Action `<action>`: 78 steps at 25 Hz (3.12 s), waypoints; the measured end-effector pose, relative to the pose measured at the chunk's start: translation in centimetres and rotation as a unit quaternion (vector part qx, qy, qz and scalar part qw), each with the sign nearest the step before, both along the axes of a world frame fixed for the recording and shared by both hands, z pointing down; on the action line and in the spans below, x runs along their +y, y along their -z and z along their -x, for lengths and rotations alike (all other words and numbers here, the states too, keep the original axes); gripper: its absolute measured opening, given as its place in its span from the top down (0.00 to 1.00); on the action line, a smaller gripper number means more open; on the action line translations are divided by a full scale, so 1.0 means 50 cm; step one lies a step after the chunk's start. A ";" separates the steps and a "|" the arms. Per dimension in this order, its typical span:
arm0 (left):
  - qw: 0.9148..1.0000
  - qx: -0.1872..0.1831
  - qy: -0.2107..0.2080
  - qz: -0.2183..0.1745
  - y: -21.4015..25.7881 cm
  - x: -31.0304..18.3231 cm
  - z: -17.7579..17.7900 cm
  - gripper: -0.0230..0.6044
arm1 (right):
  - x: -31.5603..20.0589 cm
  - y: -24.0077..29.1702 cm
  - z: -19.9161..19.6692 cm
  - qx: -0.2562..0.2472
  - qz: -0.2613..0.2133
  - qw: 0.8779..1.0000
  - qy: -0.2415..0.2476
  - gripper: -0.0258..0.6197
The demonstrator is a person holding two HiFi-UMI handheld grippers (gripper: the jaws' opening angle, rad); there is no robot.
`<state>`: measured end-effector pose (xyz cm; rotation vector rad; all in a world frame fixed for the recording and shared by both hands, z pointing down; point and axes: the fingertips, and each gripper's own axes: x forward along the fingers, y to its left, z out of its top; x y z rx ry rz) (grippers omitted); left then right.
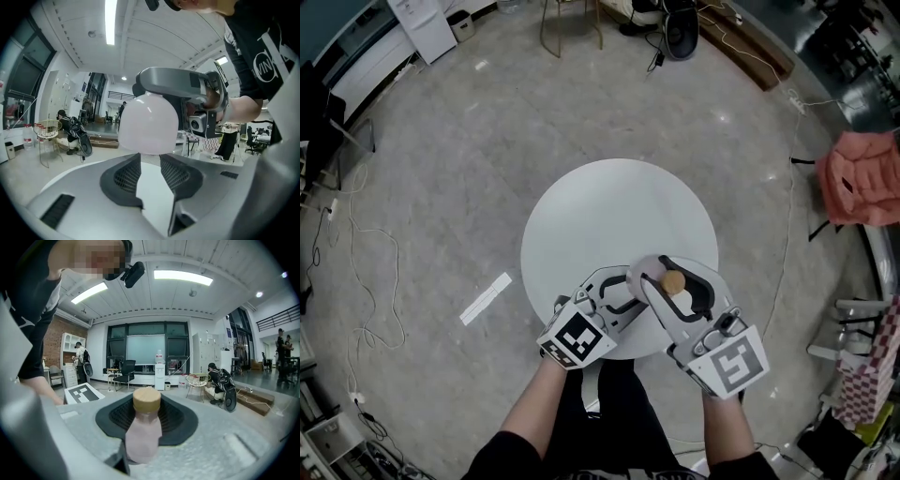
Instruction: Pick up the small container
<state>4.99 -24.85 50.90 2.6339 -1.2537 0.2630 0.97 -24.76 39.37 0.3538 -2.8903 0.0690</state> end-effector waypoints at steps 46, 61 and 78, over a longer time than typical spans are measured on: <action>0.992 -0.003 0.027 -0.123 0.365 0.005 0.047 0.87 | 0.034 0.321 0.038 -0.010 -0.035 0.999 0.030 0.76; 0.989 0.006 0.041 -0.143 0.431 -0.011 0.048 0.87 | 0.028 0.385 0.035 -0.015 -0.055 0.997 0.042 0.77; 0.991 0.003 0.037 -0.131 0.401 0.000 0.035 0.87 | 0.038 0.356 0.026 -0.009 -0.043 0.998 0.042 0.77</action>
